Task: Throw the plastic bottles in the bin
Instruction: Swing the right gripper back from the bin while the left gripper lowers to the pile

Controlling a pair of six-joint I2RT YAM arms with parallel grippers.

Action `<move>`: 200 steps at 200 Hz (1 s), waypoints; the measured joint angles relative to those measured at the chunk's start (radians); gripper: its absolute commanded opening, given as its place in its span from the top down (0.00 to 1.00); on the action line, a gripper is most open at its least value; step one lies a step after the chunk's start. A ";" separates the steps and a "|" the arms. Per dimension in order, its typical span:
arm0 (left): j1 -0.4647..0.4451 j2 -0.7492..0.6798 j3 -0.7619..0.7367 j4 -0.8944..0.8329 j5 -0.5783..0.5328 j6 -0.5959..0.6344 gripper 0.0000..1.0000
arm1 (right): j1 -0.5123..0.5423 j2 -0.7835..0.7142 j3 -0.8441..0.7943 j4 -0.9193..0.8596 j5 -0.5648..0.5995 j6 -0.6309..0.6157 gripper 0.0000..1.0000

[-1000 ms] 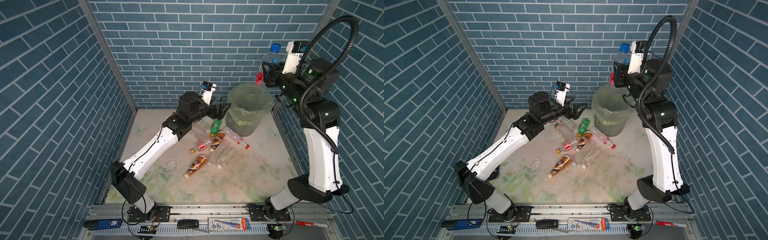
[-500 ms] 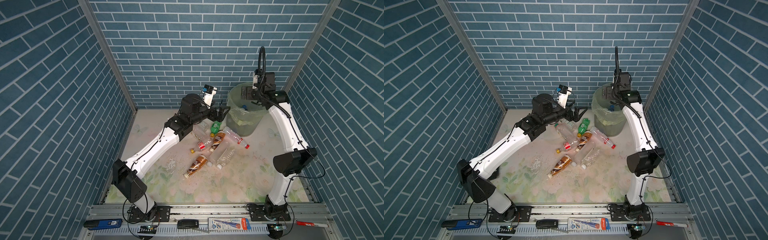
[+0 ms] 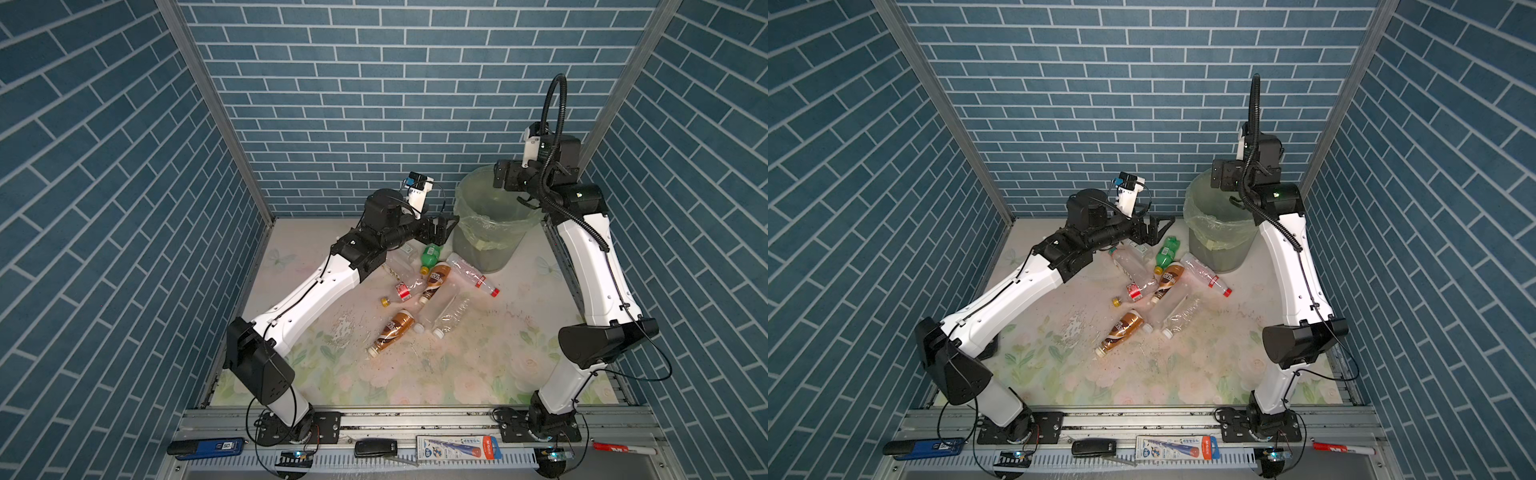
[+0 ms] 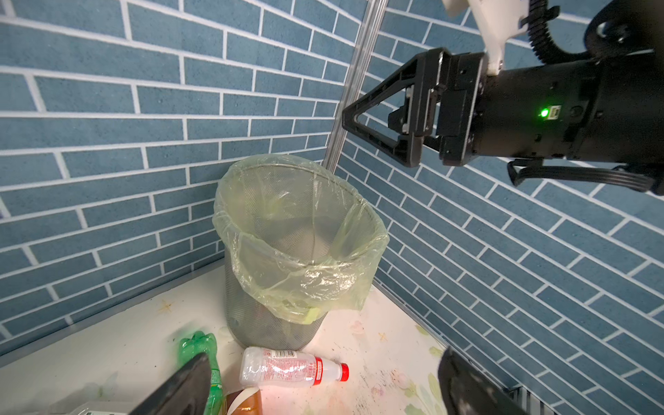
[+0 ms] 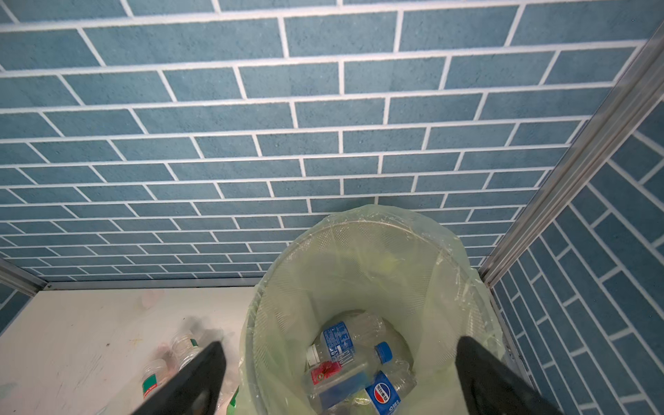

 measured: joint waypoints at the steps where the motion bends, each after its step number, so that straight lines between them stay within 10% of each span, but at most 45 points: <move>1: 0.000 0.000 0.000 -0.002 -0.003 -0.001 0.01 | 0.000 0.000 0.000 0.000 -0.001 0.000 0.01; 134: 0.268 0.006 -0.364 -0.123 -0.040 -0.355 0.01 | 0.247 -0.055 -0.374 0.106 -0.083 0.028 0.01; 200: 0.298 0.253 -0.192 -0.158 -0.008 -0.492 0.01 | 0.287 -0.057 -0.513 0.180 -0.109 0.087 0.01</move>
